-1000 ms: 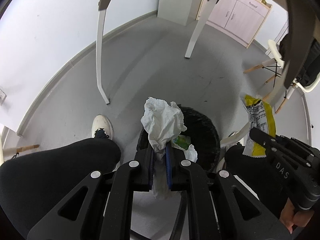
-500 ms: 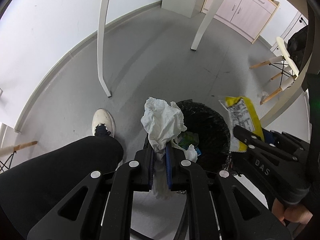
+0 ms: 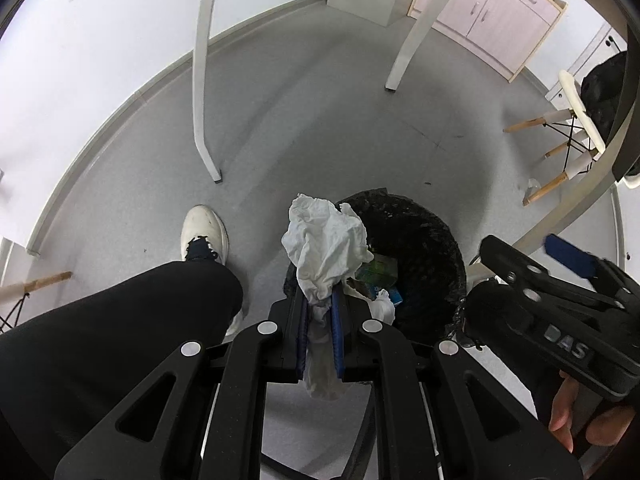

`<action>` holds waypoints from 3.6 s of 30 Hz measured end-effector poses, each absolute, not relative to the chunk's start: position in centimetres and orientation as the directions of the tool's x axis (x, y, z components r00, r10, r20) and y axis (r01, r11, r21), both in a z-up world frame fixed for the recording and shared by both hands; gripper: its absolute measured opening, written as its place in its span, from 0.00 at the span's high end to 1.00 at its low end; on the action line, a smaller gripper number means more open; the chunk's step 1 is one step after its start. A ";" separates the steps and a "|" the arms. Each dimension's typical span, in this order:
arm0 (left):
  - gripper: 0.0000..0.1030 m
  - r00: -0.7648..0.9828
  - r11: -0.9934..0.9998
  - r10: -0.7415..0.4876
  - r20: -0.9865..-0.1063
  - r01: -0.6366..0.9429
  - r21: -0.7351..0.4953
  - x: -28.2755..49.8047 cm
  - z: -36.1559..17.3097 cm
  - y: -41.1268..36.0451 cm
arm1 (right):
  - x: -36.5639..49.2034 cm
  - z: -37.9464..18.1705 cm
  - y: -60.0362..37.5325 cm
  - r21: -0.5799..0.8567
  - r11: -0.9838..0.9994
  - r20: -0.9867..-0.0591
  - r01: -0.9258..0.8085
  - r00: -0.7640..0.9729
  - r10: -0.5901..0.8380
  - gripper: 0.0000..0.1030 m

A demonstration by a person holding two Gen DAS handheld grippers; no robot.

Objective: Collect trash
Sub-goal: 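Open the right tool to drop the yellow wrapper into the bin, then open the left tool to drop the white tissue into the bin, then raise both open tools from the bin back up over the table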

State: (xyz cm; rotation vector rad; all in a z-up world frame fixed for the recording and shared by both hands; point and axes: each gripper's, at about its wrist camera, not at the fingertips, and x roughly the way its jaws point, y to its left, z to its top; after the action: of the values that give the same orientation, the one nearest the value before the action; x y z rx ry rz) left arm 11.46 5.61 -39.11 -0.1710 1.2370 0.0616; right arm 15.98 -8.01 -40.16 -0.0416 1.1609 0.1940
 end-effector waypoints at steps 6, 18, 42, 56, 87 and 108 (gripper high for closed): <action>0.91 0.329 0.988 -0.064 -0.942 -0.115 -0.107 12.1 -39.3 3.7 | 15.2 -39.1 -11.2 0.058 0.991 -0.898 -0.121 0.426 0.105 0.07; 0.91 0.294 0.995 -0.076 -0.953 -0.045 -0.093 13.7 -41.0 -1.5 | 13.9 -38.7 -16.6 0.024 0.999 -0.888 -0.024 0.458 0.033 0.07; 0.78 0.249 1.000 -0.020 -0.968 0.025 -0.014 15.9 -44.5 -5.2 | 13.6 -40.3 -20.9 0.003 0.999 -0.909 0.053 0.417 -0.019 0.07; 0.27 0.293 1.000 -0.023 -0.956 0.023 -0.017 15.3 -43.6 -4.8 | 13.6 -39.9 -20.7 0.012 0.998 -0.907 0.055 0.421 -0.012 0.07; 0.06 0.435 0.997 0.005 -0.900 -0.069 -0.028 7.9 -33.1 0.8 | 9.1 -33.1 -16.2 -0.017 0.998 -0.861 -0.066 0.508 0.019 0.07; 0.06 0.524 0.998 0.010 -0.852 -0.059 -0.024 -1.5 -23.1 2.3 | 0.1 -22.8 -15.8 0.011 0.996 -0.806 -0.092 0.588 0.063 0.07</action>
State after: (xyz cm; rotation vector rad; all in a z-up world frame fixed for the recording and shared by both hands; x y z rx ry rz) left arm -1.47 2.31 -23.05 -0.0520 1.0183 0.0414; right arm 0.10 -15.79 -22.84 -0.0328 0.9374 0.0905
